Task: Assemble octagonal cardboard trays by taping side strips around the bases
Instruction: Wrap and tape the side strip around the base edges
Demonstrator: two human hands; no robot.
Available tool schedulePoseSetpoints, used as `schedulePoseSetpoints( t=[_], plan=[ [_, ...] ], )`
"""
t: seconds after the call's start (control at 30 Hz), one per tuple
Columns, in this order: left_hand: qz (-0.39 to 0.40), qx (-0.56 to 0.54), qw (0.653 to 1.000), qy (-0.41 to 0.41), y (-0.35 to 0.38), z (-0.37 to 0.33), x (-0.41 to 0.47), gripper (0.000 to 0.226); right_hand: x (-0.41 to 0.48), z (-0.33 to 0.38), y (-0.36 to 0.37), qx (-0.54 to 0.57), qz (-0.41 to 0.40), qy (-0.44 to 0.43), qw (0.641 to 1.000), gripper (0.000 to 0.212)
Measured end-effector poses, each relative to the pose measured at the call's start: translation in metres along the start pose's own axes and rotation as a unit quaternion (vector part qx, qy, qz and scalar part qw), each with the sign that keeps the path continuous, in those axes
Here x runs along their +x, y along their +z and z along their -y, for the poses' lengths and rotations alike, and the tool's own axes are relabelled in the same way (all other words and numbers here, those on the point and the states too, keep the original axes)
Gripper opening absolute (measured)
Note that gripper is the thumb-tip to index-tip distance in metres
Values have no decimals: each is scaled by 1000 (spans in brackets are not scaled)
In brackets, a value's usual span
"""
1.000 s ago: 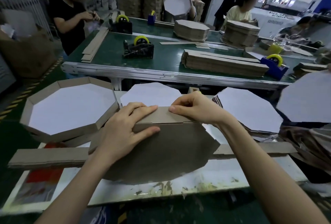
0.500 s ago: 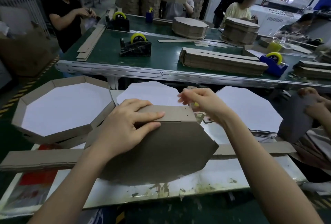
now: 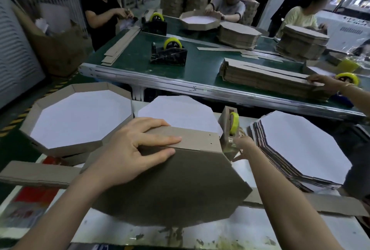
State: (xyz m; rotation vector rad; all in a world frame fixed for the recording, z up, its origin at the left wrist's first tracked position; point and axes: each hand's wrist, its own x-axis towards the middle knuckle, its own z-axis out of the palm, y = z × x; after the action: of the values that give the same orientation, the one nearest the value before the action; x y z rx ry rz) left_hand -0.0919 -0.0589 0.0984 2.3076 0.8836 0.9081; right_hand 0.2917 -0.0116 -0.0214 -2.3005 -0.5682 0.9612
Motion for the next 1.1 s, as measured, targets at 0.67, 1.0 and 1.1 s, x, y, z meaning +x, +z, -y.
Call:
schedulePoseSetpoints(
  t=[0.67, 1.0, 1.1],
  plan=[
    [-15, -10, 1000, -19, 7, 11, 20, 32, 36, -18, 20, 378, -83, 27, 922, 32],
    [-23, -13, 999, -18, 8, 12, 19, 32, 27, -80, 29, 292, -87, -73, 950, 21],
    [-23, -11, 1000, -18, 8, 12, 18, 31, 27, -84, 24, 276, -100, -69, 953, 18]
  ],
)
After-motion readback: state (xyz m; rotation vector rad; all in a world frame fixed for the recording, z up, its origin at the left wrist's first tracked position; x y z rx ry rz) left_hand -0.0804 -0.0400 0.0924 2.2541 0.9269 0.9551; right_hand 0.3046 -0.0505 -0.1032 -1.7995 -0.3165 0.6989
